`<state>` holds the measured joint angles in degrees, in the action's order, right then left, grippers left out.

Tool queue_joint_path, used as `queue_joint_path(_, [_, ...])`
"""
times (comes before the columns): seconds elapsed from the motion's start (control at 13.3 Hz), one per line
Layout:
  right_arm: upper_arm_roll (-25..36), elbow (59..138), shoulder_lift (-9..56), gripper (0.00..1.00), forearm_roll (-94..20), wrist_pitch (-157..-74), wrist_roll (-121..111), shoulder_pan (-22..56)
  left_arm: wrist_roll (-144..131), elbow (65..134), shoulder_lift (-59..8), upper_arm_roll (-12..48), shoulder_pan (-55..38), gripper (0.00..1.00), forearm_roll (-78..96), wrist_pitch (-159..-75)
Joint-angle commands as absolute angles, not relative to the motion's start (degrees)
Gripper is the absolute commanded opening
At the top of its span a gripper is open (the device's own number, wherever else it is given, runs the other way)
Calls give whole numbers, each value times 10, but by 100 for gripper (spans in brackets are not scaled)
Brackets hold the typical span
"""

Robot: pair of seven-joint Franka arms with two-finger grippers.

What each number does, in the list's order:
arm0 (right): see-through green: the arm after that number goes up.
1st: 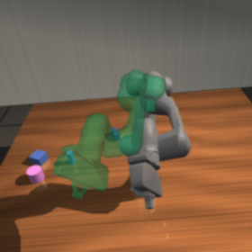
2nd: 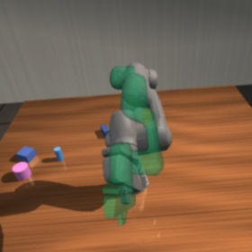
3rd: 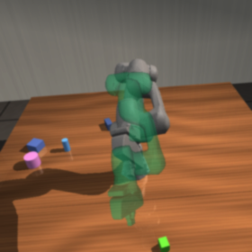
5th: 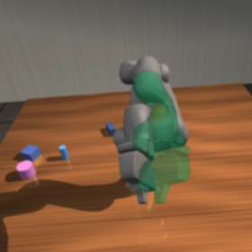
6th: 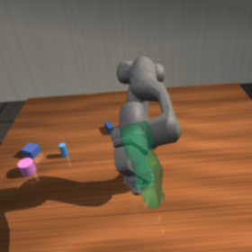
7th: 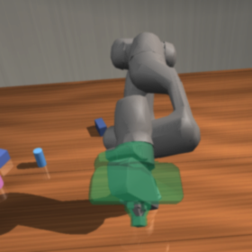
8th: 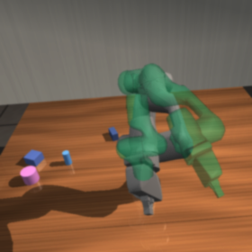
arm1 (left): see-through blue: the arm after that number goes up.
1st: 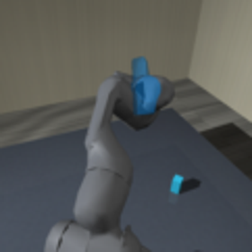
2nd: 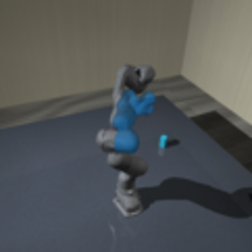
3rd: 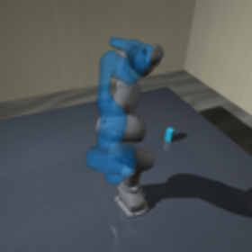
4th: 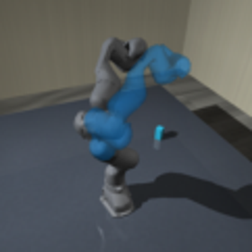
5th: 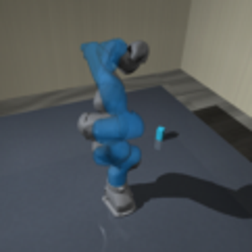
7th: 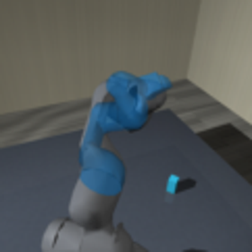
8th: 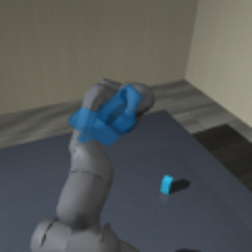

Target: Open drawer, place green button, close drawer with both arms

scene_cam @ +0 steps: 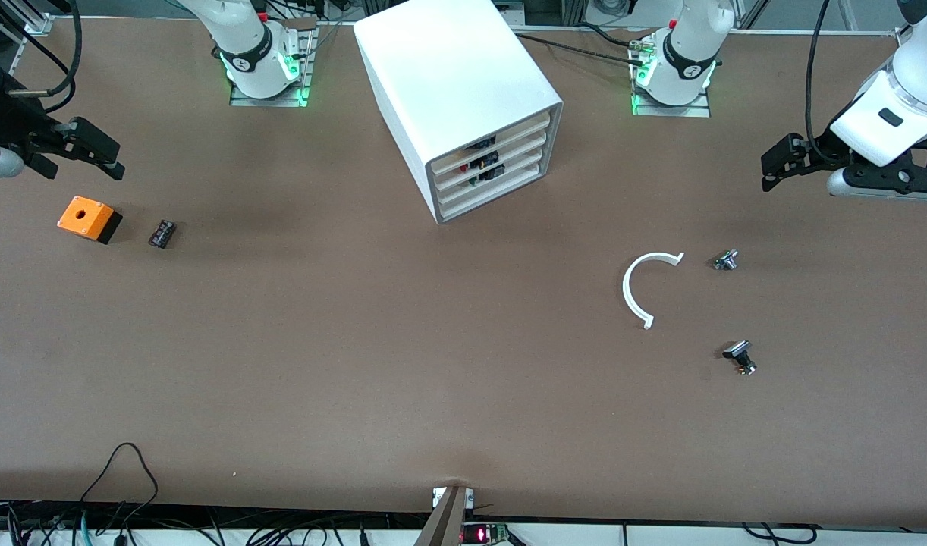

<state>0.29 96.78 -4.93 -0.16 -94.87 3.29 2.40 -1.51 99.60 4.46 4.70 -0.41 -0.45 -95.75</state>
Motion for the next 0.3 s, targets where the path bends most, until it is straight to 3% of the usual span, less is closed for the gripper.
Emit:
queue_joint_path(0.0, [2,955,-45,100,-4,-941,19,19,-22,992,49,48,-5,99,3,-950])
queue_joint_path(0.22, [1,949,-44,100,-3,-940,25,20,-23,992,48,50,-7,99,2,-950])
